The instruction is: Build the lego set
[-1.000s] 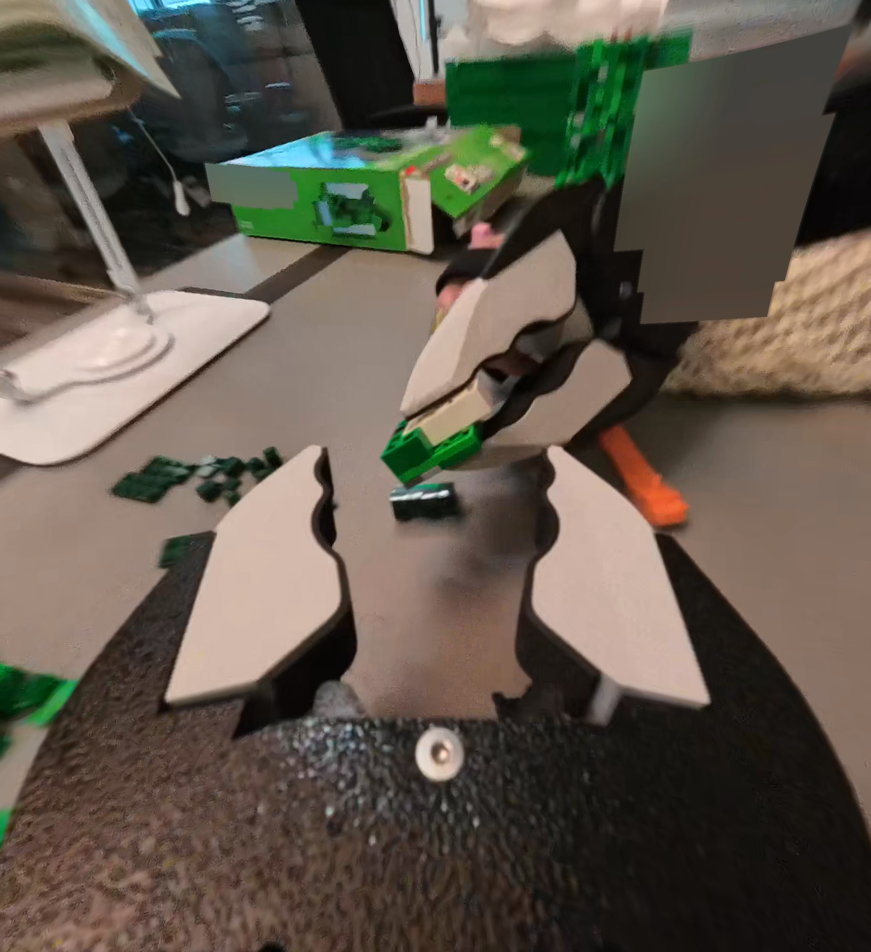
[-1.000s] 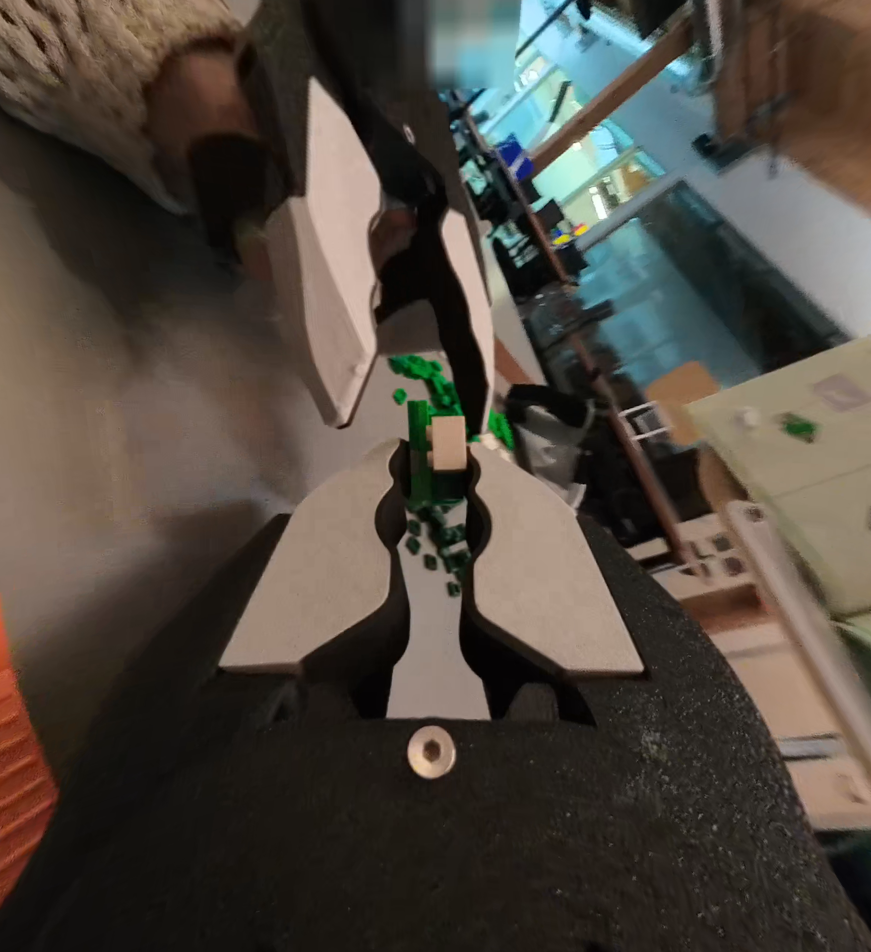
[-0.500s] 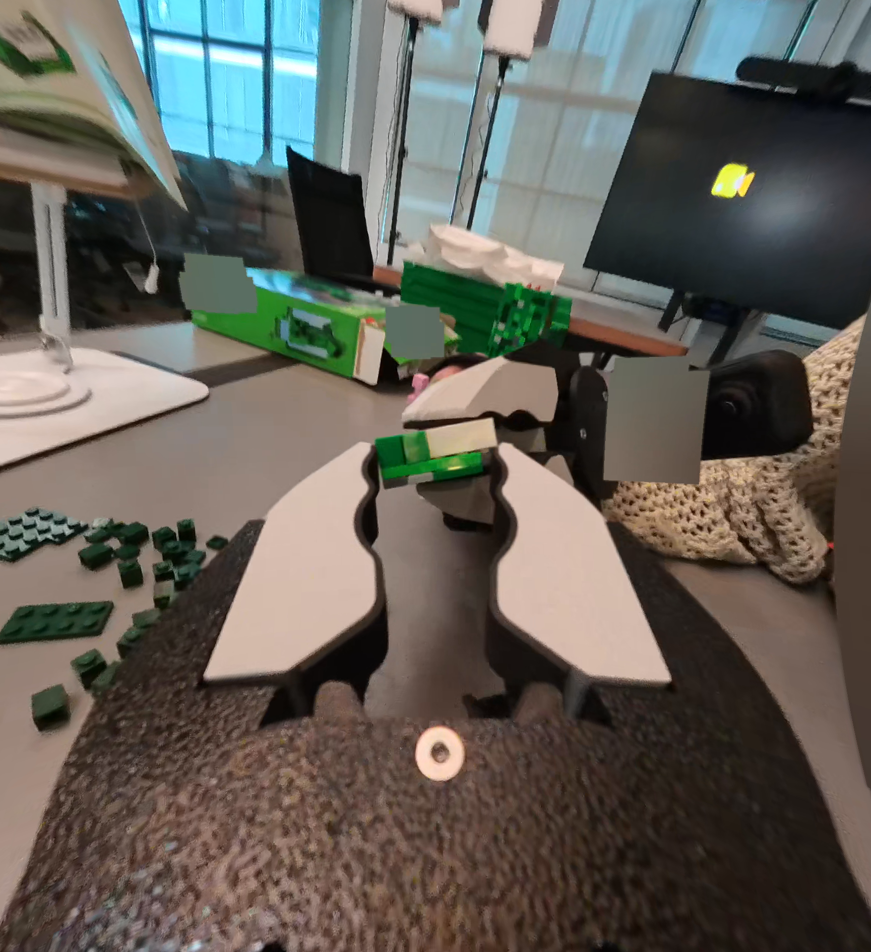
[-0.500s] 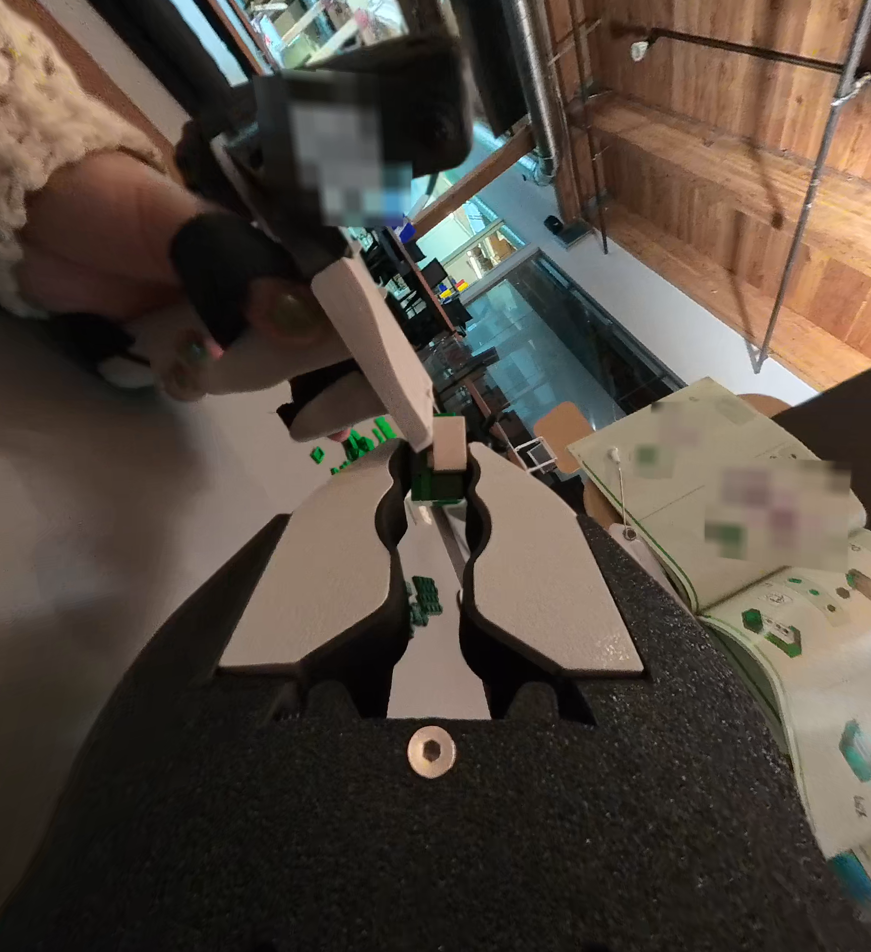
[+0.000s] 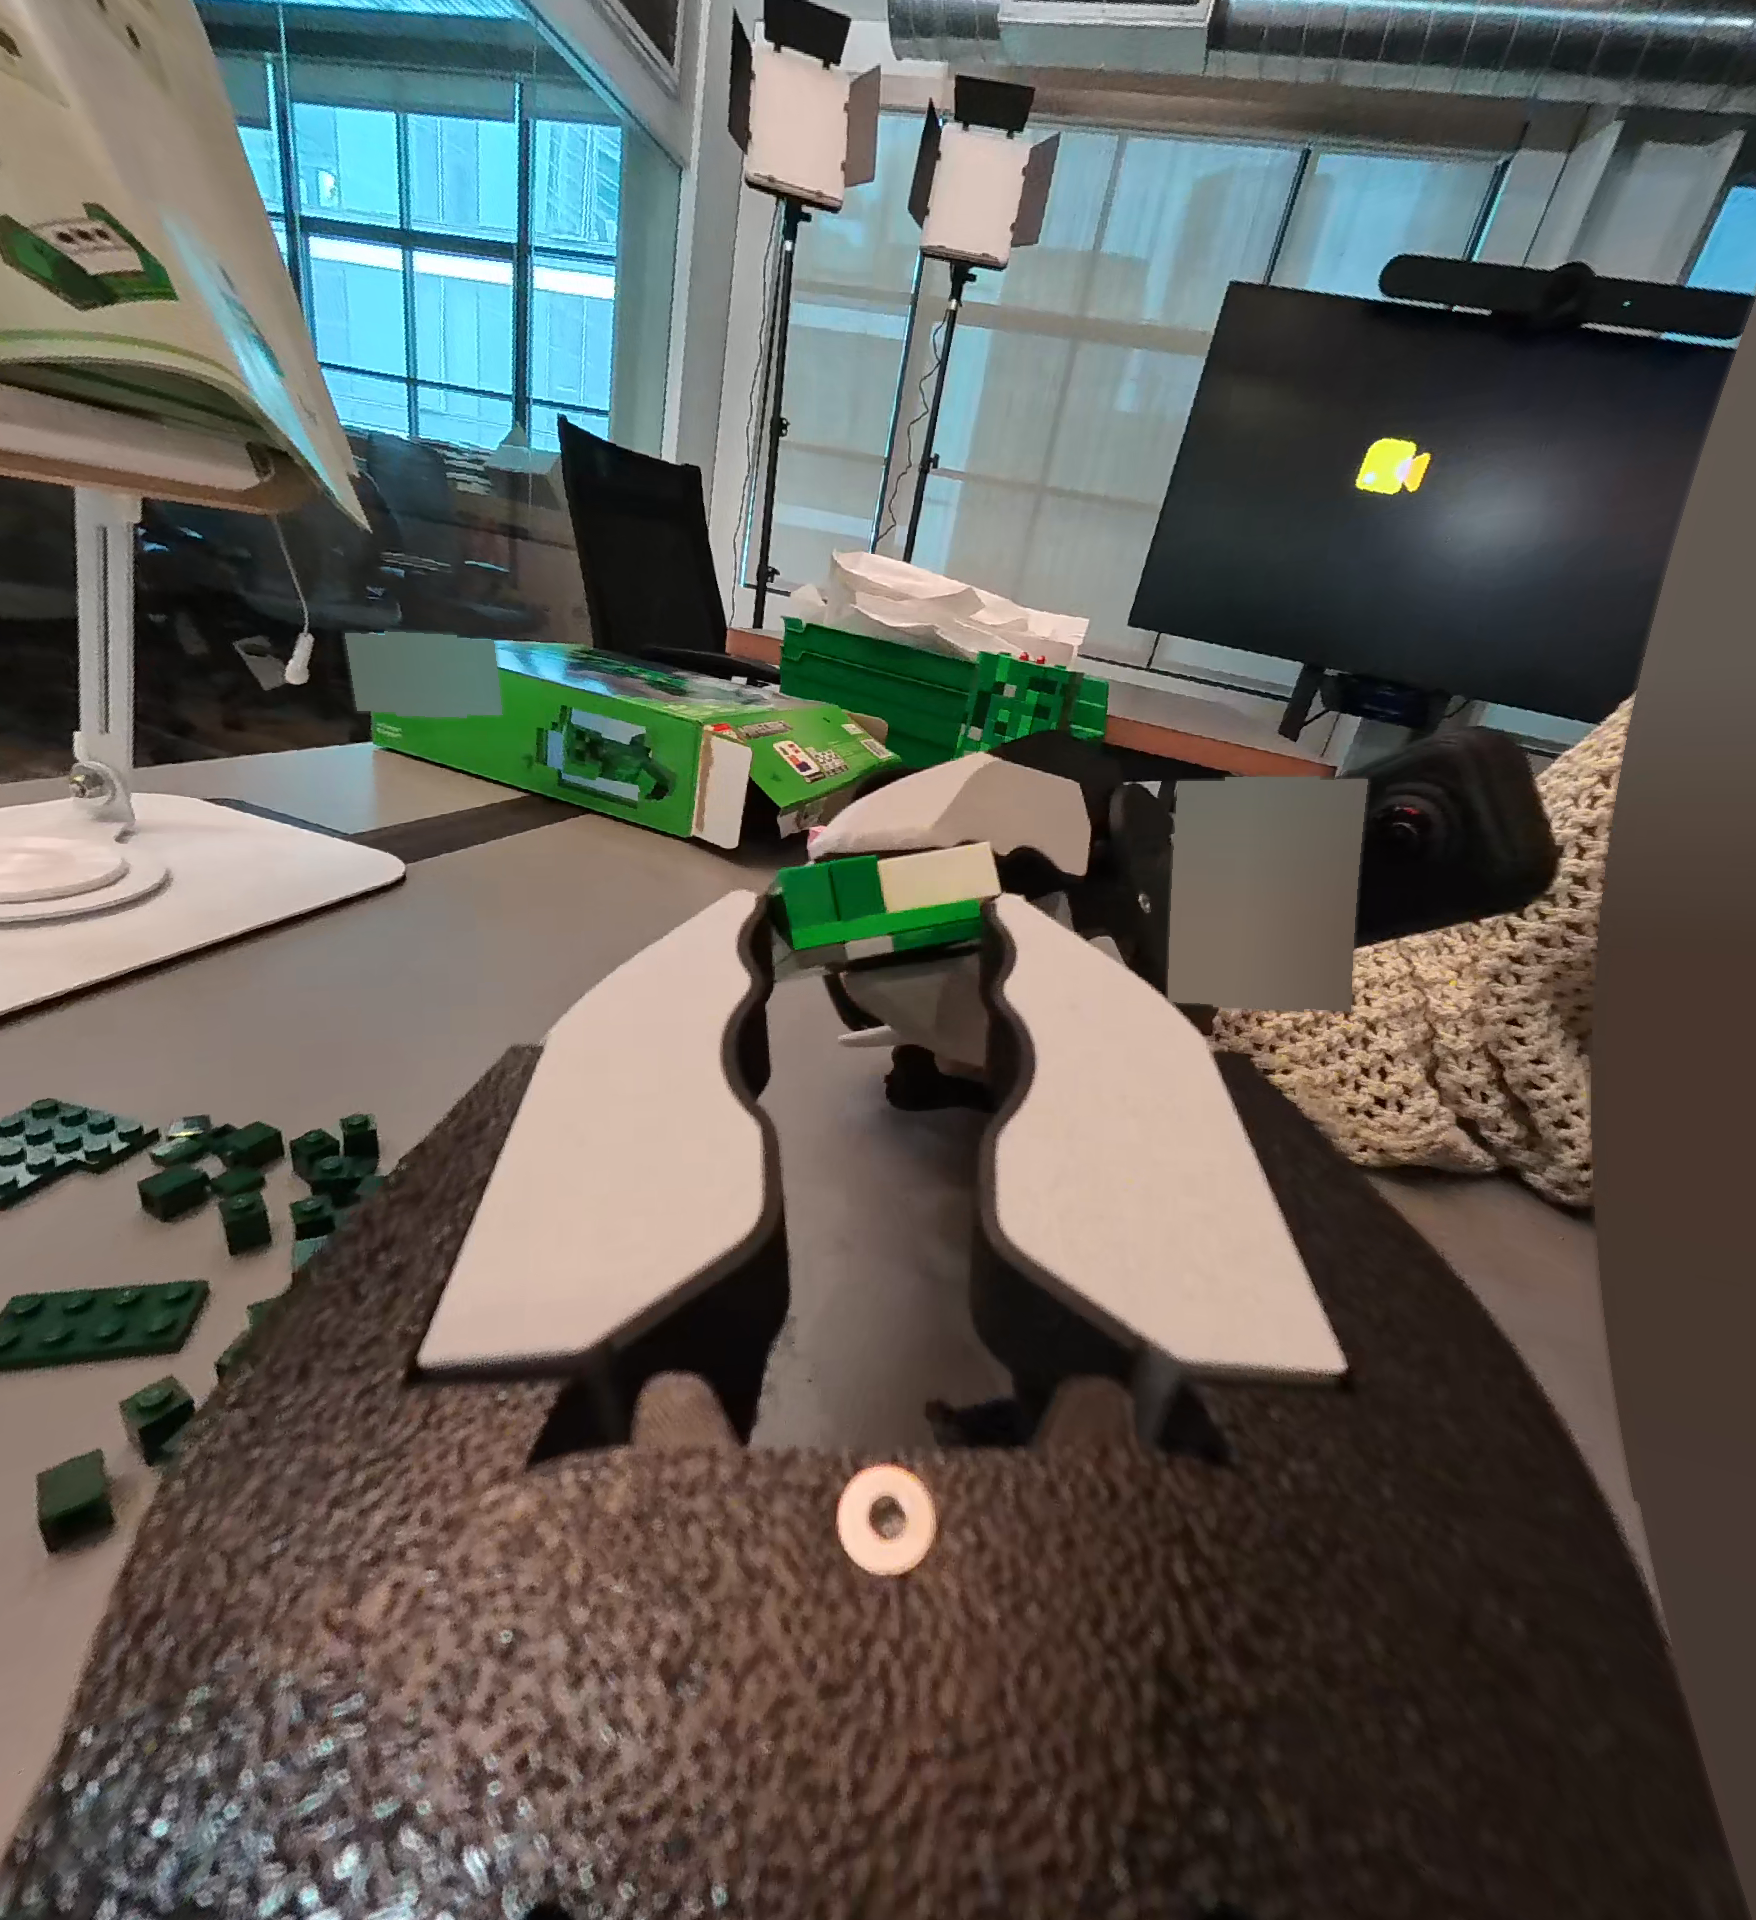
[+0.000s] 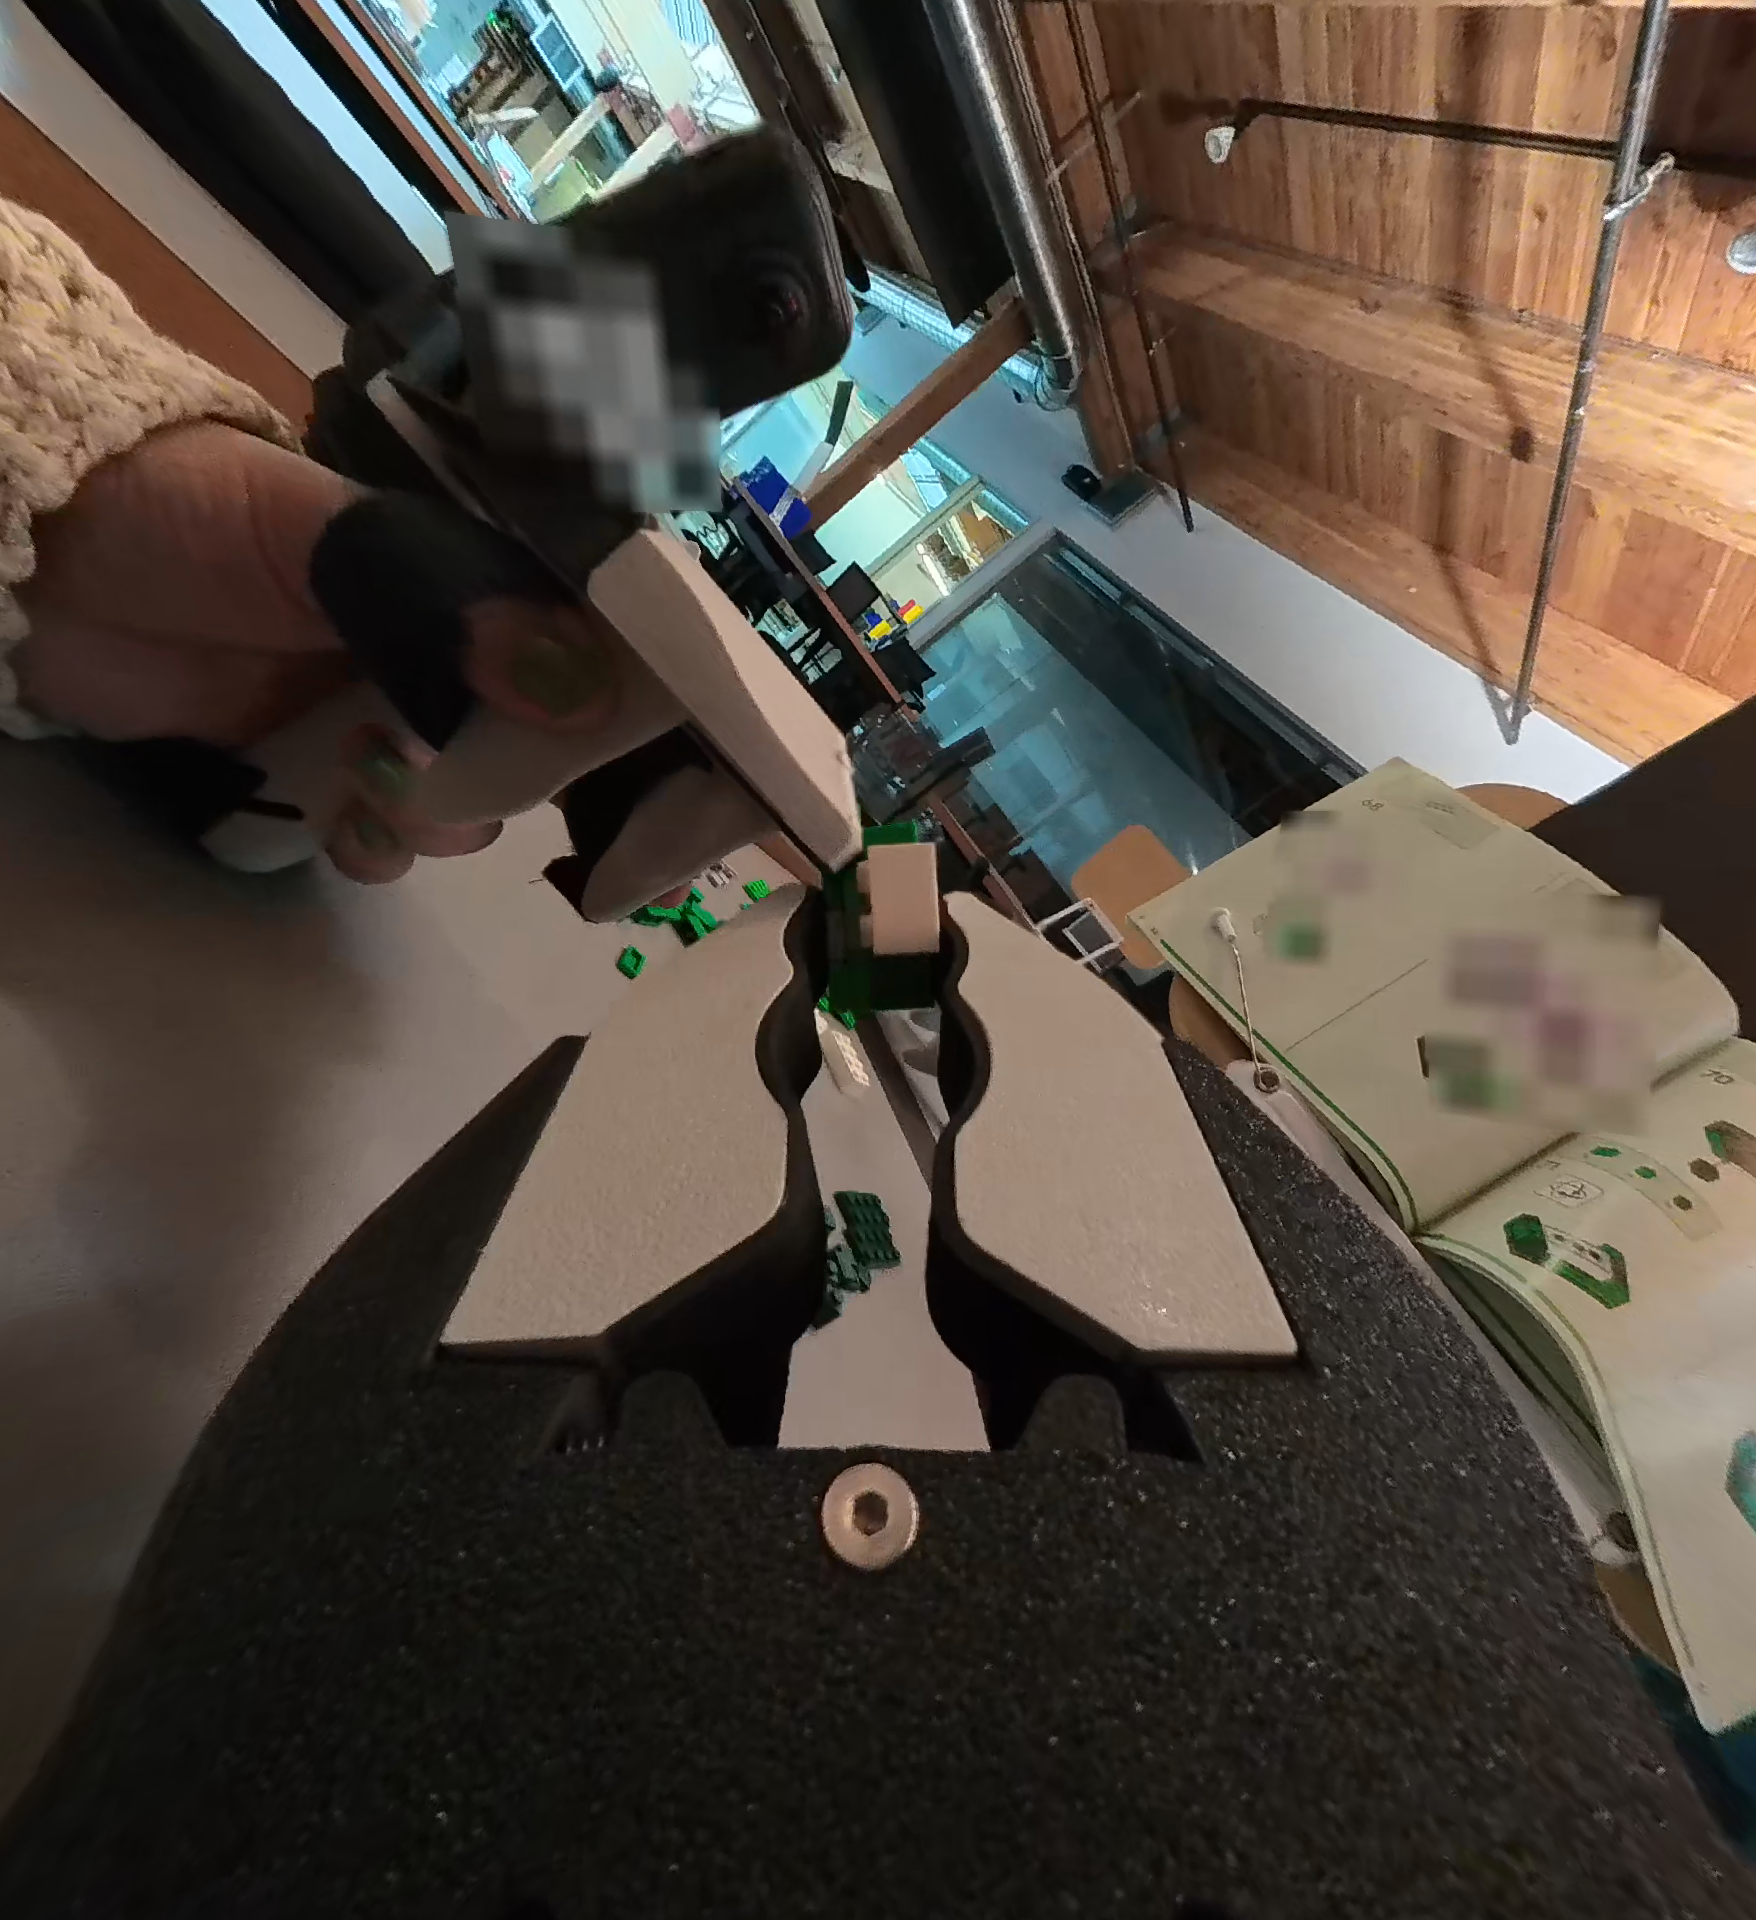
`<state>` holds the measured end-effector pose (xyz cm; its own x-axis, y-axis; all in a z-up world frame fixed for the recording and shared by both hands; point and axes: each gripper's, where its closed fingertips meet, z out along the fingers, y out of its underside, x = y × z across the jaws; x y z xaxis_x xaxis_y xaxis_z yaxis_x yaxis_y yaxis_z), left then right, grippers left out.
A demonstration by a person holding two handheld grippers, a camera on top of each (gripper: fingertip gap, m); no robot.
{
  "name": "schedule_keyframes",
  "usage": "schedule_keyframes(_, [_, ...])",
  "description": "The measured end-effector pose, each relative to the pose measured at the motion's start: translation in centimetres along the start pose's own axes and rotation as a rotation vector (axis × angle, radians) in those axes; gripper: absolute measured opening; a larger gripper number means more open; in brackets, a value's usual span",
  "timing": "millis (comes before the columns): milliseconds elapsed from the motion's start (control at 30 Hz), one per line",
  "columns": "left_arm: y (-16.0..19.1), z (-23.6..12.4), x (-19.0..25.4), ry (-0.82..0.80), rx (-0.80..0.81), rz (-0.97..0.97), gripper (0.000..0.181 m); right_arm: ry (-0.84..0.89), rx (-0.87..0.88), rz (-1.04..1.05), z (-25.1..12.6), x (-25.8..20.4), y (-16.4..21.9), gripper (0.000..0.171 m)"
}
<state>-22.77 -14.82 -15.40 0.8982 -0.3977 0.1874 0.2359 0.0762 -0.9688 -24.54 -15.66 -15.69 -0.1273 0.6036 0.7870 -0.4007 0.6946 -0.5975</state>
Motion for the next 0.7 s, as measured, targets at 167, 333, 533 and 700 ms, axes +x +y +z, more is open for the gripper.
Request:
schedule_keyframes(167, [0.0,0.0,-0.1,0.011,0.003,-0.027,0.039,0.014,-0.015,-0.018,0.1,0.1,0.1,0.018])
schedule_keyframes(333, [0.1,0.1,-0.3,-0.004,-0.006,-0.021,0.037,0.012,-0.017,-0.009,0.1,0.2,0.3,0.018])
schedule_keyframes(533, [-0.2,-0.1,-0.2,-0.015,0.017,0.004,0.037,0.018,0.019,0.008,0.1,0.3,-0.1,0.021])
schedule_keyframes(700, [-1.7,-2.1,-2.2,-0.145,0.112,0.050,0.037,0.045,0.002,0.110,-0.1,1.6,1.1,0.034])
